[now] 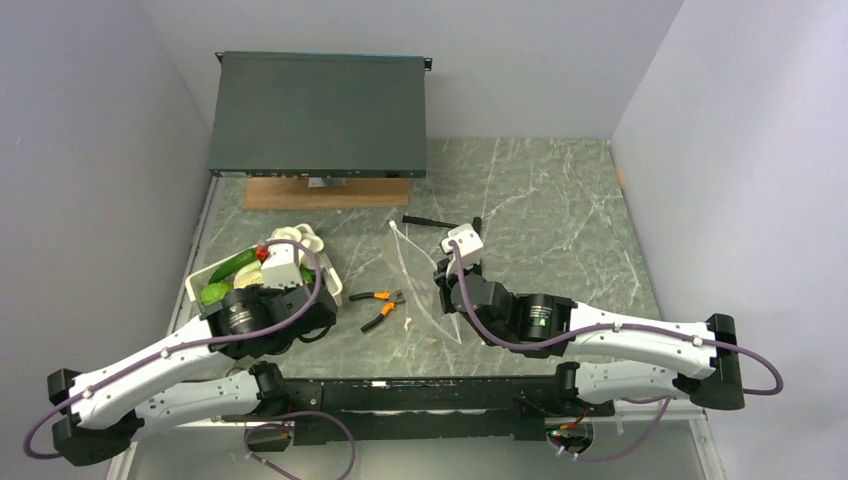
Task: Place the food in the zip-top bag and seal the zipper
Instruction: Pick up the fake fruit from the bin.
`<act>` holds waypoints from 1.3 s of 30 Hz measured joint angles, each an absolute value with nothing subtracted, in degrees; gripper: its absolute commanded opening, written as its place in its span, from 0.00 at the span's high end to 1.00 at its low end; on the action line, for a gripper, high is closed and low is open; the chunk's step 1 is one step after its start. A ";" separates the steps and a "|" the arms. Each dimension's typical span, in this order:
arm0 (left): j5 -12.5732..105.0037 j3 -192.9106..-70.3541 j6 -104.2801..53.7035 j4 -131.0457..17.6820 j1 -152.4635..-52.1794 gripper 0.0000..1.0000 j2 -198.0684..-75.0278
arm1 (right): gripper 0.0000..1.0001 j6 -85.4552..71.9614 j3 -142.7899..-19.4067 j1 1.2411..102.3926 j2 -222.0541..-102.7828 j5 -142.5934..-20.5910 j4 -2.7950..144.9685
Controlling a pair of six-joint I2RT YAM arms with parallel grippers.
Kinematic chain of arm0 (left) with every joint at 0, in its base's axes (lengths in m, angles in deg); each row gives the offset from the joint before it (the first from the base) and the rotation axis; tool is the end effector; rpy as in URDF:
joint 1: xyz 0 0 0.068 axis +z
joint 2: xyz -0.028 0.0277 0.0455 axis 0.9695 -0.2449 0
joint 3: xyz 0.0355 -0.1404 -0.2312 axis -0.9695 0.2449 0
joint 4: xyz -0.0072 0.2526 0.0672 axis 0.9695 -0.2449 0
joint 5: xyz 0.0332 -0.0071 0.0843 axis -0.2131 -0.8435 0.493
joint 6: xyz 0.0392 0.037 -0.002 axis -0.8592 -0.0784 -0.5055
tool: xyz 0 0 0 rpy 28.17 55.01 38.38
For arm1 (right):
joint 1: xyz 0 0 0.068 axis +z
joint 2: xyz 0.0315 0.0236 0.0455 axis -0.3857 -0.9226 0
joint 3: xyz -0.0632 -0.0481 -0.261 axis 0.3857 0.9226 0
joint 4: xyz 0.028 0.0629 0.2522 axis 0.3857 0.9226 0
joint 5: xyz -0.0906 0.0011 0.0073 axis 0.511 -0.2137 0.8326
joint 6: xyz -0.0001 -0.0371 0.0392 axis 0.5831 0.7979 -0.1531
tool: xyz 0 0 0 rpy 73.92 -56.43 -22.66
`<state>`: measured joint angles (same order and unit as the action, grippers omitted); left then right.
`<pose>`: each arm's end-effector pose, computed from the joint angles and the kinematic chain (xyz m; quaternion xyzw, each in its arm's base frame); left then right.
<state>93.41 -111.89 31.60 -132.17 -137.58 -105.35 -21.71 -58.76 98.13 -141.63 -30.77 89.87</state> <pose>0.0705 -0.0839 0.2998 -0.1254 0.9150 -0.0469 0.3806 0.0811 0.2157 0.3281 -0.1836 0.7926 0.1610 0.5587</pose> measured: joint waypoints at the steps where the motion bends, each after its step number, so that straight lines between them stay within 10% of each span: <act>1: 94.53 -111.89 32.78 -133.70 -137.58 0.01 -106.40 | 1.00 -21.54 -58.35 98.13 -141.32 -31.12 89.61; 39: 95.27 -100.02 29.96 -112.37 -116.29 0.00 -116.12 | 1.00 -16.79 -52.53 98.13 -134.64 -35.52 83.16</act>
